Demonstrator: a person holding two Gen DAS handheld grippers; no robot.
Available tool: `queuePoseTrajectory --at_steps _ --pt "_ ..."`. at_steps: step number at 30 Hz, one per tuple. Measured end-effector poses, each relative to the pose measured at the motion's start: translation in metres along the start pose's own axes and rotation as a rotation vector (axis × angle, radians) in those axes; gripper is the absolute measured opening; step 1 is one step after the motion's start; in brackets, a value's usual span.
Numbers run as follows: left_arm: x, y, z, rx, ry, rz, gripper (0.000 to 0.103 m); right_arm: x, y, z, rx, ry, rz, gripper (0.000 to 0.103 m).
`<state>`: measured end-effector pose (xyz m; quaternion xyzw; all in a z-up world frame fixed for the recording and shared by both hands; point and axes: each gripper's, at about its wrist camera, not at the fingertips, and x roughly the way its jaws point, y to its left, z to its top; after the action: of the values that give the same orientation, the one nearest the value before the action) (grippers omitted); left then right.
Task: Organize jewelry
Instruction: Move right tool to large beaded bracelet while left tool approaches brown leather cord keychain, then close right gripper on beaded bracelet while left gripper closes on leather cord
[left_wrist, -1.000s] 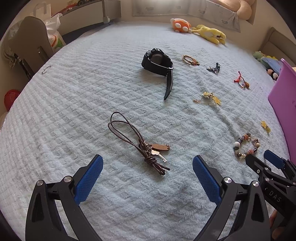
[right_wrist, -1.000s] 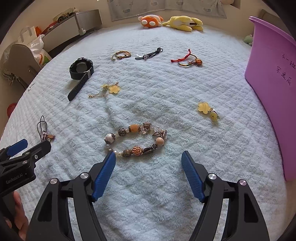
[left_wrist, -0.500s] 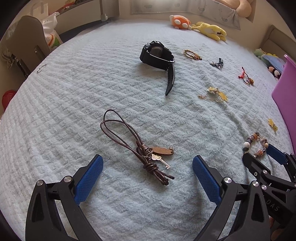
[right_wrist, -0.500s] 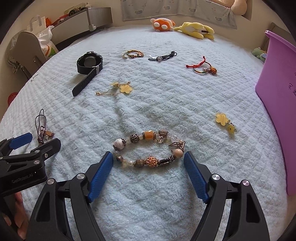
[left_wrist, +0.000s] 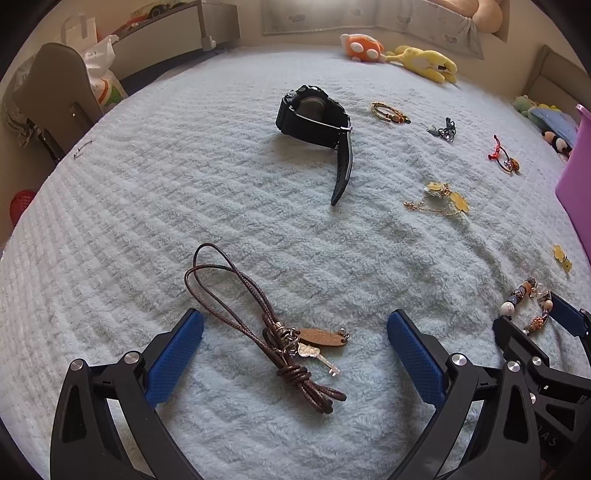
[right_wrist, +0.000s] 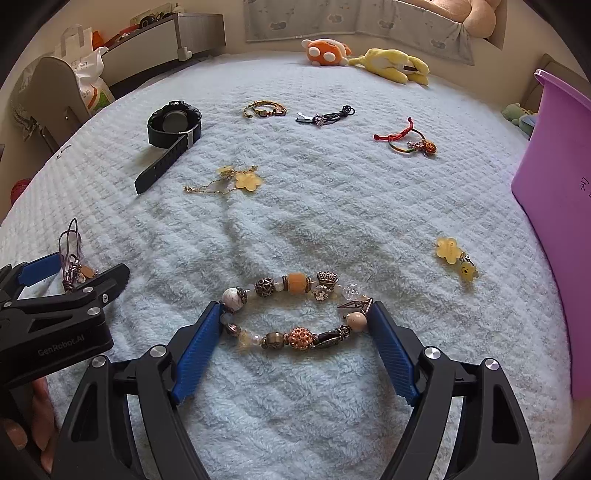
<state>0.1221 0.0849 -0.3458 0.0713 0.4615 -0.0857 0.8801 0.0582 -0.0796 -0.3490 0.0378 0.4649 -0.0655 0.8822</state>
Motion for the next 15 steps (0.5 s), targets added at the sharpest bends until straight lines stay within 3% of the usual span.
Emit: queuePoseTrajectory --at_steps 6,9,11,15 --pt "-0.001 -0.001 0.0 0.006 0.0 0.0 0.096 0.002 0.005 0.001 -0.021 -0.008 -0.02 0.076" --pt "-0.003 -0.004 -0.002 0.02 -0.003 -0.007 0.089 0.001 0.005 0.001 -0.026 -0.003 -0.013 0.074" --pt "-0.006 -0.008 -0.003 0.037 -0.006 -0.019 0.078 0.0 0.007 0.001 -0.036 -0.004 0.002 0.068" --pt "-0.011 -0.011 -0.006 0.049 -0.005 -0.029 0.066 -0.004 0.017 0.0 -0.088 -0.011 0.012 0.049"
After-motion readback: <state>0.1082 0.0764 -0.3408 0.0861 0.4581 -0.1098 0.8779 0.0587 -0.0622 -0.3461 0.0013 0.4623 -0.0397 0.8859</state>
